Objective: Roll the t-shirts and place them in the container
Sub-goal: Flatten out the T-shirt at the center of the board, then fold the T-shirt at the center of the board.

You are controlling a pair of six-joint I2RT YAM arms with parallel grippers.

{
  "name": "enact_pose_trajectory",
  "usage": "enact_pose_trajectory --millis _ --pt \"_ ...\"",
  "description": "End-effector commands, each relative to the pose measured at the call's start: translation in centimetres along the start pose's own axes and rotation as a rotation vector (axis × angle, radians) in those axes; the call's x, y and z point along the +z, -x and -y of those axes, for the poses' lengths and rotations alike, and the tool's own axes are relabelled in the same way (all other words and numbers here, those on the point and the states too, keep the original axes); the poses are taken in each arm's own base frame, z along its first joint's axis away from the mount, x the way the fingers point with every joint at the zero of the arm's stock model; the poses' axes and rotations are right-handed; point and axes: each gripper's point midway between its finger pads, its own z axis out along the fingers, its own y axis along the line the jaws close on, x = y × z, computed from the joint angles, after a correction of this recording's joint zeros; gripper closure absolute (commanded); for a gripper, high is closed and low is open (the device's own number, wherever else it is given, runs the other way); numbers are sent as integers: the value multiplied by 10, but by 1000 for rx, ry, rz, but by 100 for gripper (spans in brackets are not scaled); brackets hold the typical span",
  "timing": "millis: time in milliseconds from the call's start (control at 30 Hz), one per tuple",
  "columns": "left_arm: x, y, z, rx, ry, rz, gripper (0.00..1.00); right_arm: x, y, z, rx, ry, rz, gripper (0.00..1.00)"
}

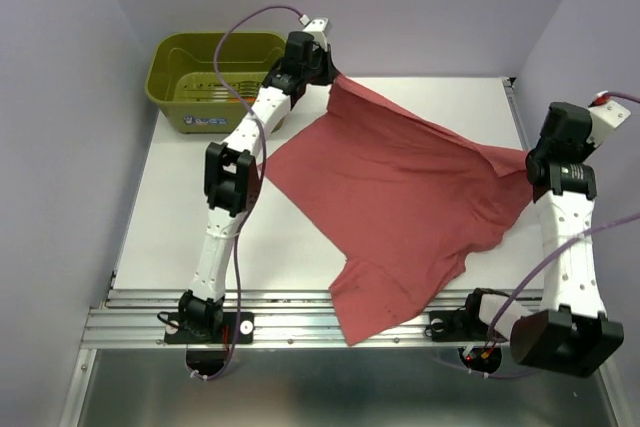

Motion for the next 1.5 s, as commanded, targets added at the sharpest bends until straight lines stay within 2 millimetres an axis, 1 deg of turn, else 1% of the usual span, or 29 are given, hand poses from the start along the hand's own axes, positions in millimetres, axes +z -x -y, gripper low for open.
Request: enact_pose_trajectory --millis 0,33,67,100,133,167,200,233,267,333,367,533,600,800,833,933,967,1000,1133,1167,1200,1267,1333,1400,1433,1467 --pt "10 49 5 26 -37 168 100 21 23 -14 104 -40 99 99" --pt "15 48 2 22 -30 181 100 34 17 -22 84 -51 81 99" --pt "22 38 -3 22 -20 175 100 40 15 -27 81 -54 73 99" --pt "25 39 -5 24 -16 193 100 46 14 -32 77 -55 68 99" --pt "27 44 -10 30 -4 222 100 60 3 -39 44 -65 42 99" --pt "32 40 -15 32 6 224 100 66 6 -45 45 -63 47 99" --pt "34 40 -17 34 10 233 100 71 4 -49 35 -64 39 99" --pt "35 42 -25 30 23 240 100 82 -5 -55 12 -72 17 99" --pt "37 42 -30 20 27 244 100 86 0 -61 18 -66 29 99" --pt "37 45 -39 9 40 255 100 95 -2 -68 4 -67 22 99" --pt "35 48 -47 6 54 267 100 104 -4 -74 -2 -65 18 99" --pt "30 65 -61 9 75 317 100 121 -7 -88 -17 -68 13 99" --pt "29 69 -63 10 74 331 100 127 -7 -86 -15 -85 13 99" --pt "28 73 -67 9 63 344 100 126 0 -94 10 -48 27 99" --pt "29 72 -67 9 63 341 100 126 -1 -95 10 -38 23 99" --pt "29 67 -67 11 61 327 100 121 -14 -94 15 -16 -8 99" --pt "29 67 -67 12 59 325 100 117 -15 -93 21 -3 -15 99" --pt "31 61 -68 11 61 312 100 115 -27 -89 19 -7 -45 99" --pt "32 56 -65 12 39 290 100 99 -51 -83 41 17 -131 99" --pt "32 53 -65 11 36 283 100 91 -55 -82 49 41 -155 99" --pt "33 52 -65 9 35 276 100 87 -64 -81 63 48 -181 99" --pt "32 48 -64 9 27 261 100 77 -75 -81 72 82 -226 99" --pt "31 45 -64 12 28 247 100 67 -78 -76 80 96 -245 99" --pt "28 40 -65 25 35 222 100 58 -92 -71 59 106 -288 99" --pt "28 37 -65 32 37 211 100 52 -91 -68 62 118 -289 99" --pt "25 33 -66 40 43 187 100 46 -104 -67 49 140 -328 99"
